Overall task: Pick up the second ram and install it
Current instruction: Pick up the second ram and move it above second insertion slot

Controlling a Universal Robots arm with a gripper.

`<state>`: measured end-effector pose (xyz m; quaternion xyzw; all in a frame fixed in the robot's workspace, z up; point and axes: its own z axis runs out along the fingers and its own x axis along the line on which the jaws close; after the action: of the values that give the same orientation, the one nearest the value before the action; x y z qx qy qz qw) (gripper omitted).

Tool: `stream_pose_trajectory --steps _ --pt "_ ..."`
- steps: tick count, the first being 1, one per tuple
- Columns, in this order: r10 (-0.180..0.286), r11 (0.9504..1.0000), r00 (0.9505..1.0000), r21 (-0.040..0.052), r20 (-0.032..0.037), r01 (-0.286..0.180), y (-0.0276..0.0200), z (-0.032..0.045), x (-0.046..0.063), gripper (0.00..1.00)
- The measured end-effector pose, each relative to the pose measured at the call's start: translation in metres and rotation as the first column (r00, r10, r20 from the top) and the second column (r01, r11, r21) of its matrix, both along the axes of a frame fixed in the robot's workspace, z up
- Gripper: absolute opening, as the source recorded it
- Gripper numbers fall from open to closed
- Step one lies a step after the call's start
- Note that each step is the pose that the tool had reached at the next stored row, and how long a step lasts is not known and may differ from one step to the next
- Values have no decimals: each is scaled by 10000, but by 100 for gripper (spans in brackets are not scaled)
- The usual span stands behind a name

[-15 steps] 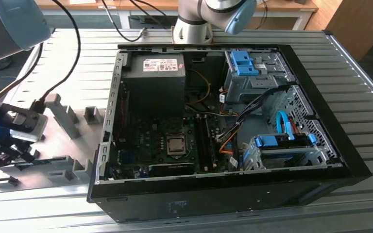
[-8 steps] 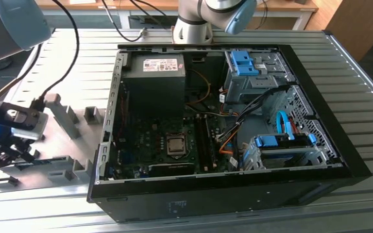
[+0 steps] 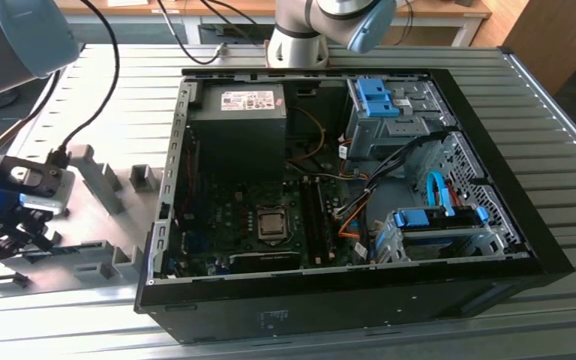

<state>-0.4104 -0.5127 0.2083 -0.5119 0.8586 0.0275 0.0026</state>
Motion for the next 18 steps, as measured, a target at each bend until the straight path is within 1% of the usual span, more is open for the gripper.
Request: stream_pose_trajectory --steps 9,18 --pt "623 9981 9981 0 0 -623 0 0 0 11" --pt "1231 9924 9924 0 0 -1231 0 0 0 11"
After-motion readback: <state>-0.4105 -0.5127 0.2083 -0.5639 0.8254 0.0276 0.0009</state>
